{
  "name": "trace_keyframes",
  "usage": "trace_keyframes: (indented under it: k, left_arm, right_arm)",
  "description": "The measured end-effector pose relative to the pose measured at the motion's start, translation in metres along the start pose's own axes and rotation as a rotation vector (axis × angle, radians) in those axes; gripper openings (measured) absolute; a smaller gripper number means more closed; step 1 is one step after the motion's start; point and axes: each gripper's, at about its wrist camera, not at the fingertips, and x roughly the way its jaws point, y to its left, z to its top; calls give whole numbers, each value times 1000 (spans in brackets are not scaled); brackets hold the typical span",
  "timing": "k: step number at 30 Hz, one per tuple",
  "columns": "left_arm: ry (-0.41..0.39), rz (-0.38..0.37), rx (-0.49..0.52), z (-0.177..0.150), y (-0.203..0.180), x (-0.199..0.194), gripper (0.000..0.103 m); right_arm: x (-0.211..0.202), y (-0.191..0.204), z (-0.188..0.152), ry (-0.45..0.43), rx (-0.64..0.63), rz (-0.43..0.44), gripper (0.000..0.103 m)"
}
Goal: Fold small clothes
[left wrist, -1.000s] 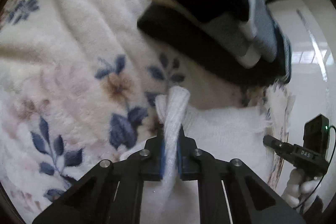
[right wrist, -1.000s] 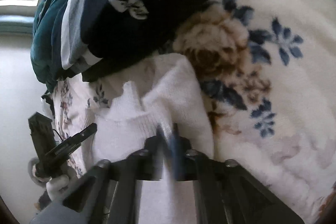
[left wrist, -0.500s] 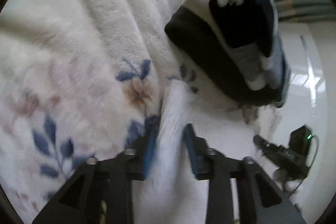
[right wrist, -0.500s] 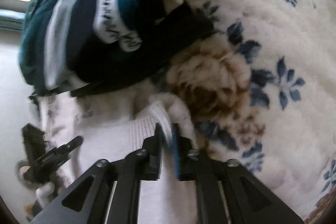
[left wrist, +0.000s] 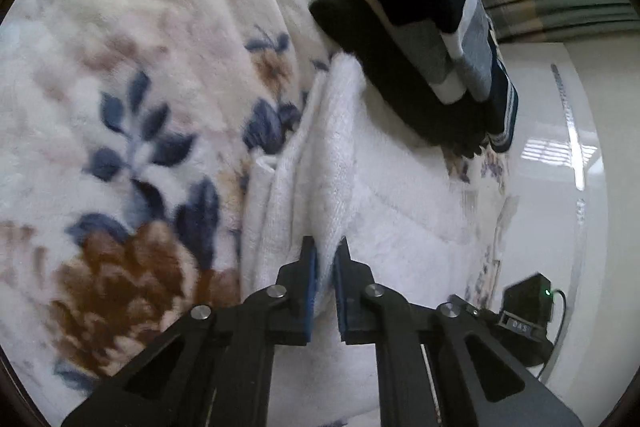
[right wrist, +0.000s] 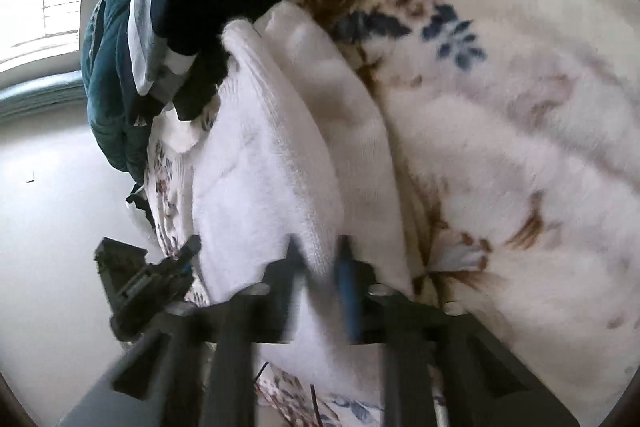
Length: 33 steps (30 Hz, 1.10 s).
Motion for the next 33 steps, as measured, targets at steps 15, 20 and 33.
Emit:
trace_keyframes:
  k: [15,20,33]
  left_arm:
    - [62,-164,-44,-5,37,13,63]
    - [174,-258,-63,-9,58,52,63]
    - [129,-406,-41,-5,16,26,31]
  right_arm:
    - [6,15,27,-22,-44,-19,80]
    - [50,-8,32,153,-31,63,91]
    - [89,15,31,118,-18,212,43]
